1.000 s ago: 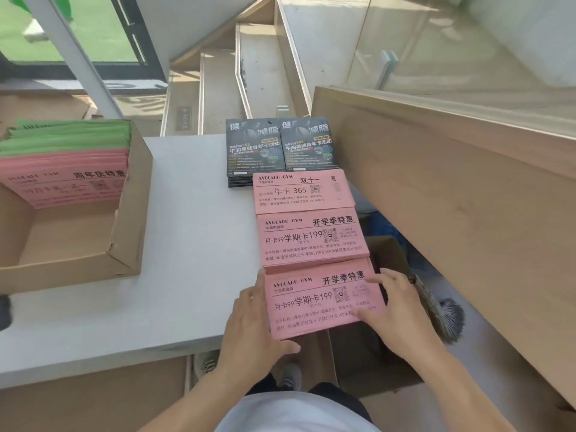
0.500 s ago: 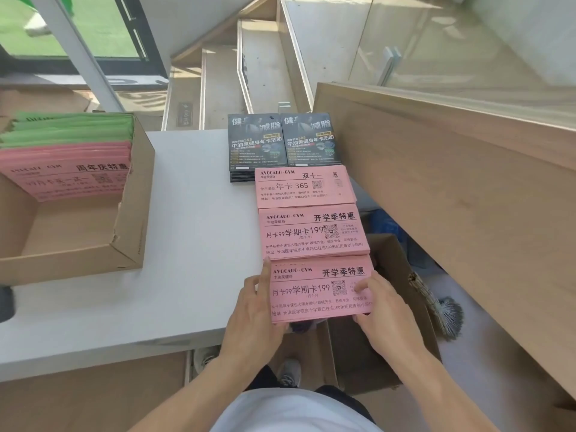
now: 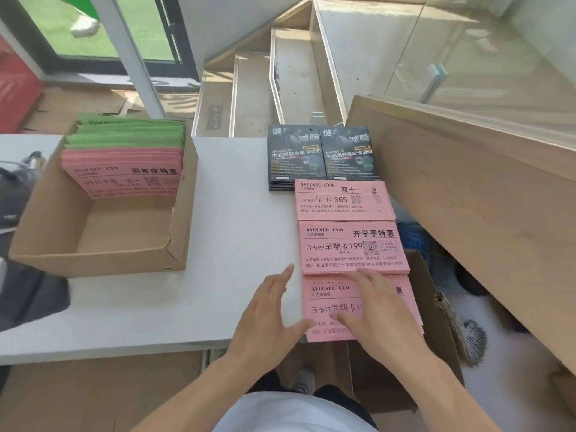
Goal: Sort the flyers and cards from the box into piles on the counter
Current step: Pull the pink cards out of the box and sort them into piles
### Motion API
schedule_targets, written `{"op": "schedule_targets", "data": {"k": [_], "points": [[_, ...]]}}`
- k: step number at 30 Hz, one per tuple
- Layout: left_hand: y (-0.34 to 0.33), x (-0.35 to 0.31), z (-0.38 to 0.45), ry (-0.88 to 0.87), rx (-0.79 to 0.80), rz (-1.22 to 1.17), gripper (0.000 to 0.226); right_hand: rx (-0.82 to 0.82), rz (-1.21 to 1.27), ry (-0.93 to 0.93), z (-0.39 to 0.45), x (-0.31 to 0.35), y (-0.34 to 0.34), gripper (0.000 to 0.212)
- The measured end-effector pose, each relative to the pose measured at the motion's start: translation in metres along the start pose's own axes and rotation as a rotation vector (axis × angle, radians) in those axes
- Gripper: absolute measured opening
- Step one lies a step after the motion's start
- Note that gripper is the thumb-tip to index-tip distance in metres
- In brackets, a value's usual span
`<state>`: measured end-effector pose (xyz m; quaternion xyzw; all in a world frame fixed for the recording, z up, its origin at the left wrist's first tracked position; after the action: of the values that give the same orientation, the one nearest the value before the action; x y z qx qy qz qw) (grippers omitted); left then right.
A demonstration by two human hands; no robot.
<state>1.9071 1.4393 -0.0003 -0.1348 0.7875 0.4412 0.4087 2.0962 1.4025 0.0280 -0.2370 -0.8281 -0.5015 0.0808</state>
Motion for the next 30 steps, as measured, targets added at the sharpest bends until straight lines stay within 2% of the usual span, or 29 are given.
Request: {"op": "schedule_targets", "data": {"k": [2,4,7,10,12,14,18,21,24,29,30], "points": [[0.041,0.002,-0.01,-0.053,-0.134,0.021,0.073,-0.016,0.038,0.083,0.011,0.04,0.008,0.066],[0.088,0.01,-0.02,-0.083,-0.27,0.015,0.065,0.004,0.058,0.172,0.026,0.084,0.009,0.061],[0.17,0.039,-0.029,-0.067,-0.422,-0.046,0.073,0.015,0.035,0.322,0.05,0.156,0.008,0.055],[0.258,0.08,-0.031,0.006,-0.591,0.152,0.077,0.029,0.024,0.463,0.08,0.232,0.006,0.05],[0.307,0.115,-0.021,0.14,-0.587,0.289,0.077,0.015,0.006,0.535,0.105,0.28,0.005,0.048],[0.338,0.145,-0.005,0.227,-0.506,0.42,0.081,-0.031,-0.013,0.565,0.134,0.319,0.007,0.05],[0.357,0.179,0.029,0.228,-0.33,0.511,0.088,-0.055,-0.159,0.532,0.184,0.37,0.005,0.056],[0.357,0.183,0.035,0.194,-0.352,0.505,0.085,-0.042,-0.321,0.476,0.2,0.379,-0.004,0.062],[0.352,0.182,0.025,0.154,-0.405,0.466,0.082,-0.056,-0.367,0.462,0.198,0.375,-0.015,0.062],[0.348,0.188,0.016,0.17,-0.434,0.465,0.081,-0.302,-0.269,0.489,0.19,0.369,-0.005,0.053],[0.348,0.189,0.018,0.179,-0.424,0.453,0.082,-0.304,-0.287,0.487,0.194,0.369,-0.007,0.053]]}}
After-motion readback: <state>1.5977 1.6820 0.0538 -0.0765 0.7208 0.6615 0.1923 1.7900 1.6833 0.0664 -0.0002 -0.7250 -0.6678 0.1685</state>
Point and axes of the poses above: each hand's wrist, its own z-axis towards the middle knuckle, its own y-axis out of the back of the hand, x = y × z, the point moved 9 cm from there along z, towards the middle knuckle, and after that the axes turned 13 degrees about x, right-handed, at the moved point
